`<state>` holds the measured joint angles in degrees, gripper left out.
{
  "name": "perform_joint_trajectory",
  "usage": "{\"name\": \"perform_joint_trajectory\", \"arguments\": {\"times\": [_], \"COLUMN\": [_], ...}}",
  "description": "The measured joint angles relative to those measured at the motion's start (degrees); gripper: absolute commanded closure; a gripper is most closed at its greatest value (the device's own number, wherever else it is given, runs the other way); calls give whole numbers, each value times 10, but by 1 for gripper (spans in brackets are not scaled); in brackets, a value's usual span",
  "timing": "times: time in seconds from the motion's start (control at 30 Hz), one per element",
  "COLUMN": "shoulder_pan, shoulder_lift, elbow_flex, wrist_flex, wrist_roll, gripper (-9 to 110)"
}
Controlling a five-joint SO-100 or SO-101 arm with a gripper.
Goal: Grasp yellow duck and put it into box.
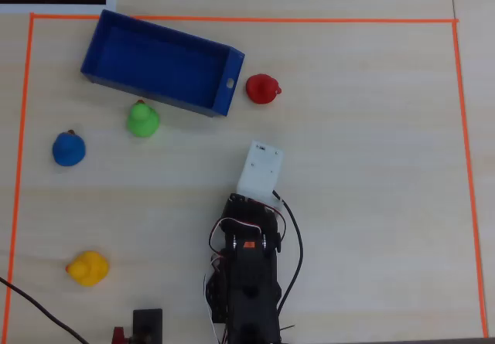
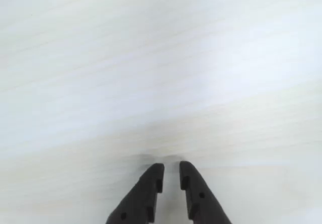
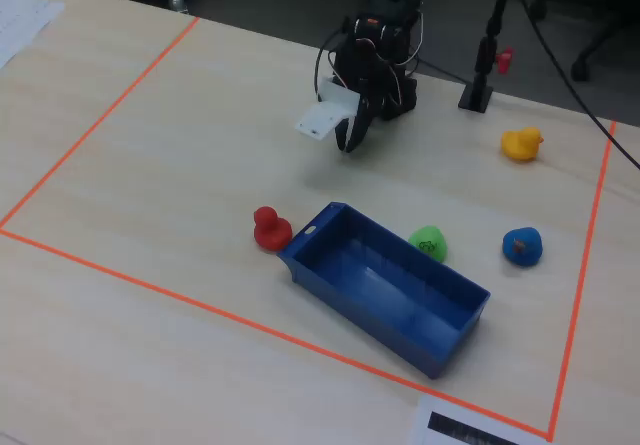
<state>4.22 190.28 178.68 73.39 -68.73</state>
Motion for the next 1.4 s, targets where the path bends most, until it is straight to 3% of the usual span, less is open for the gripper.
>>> {"name": "perform_joint_trajectory", "arguments": {"times": [0.37, 0.5, 0.63, 0.73, 1.4], "shoulder_pan": [-9, -9, -9, -9, -8], "shoulder_lift": [0, 0, 0, 0, -1], "elbow_flex": [0, 0, 0, 0, -19], "wrist_flex": [0, 0, 0, 0, 10], "wrist_roll": [15, 20, 25, 25, 22], "gripper": [101, 82, 73, 59, 55]}}
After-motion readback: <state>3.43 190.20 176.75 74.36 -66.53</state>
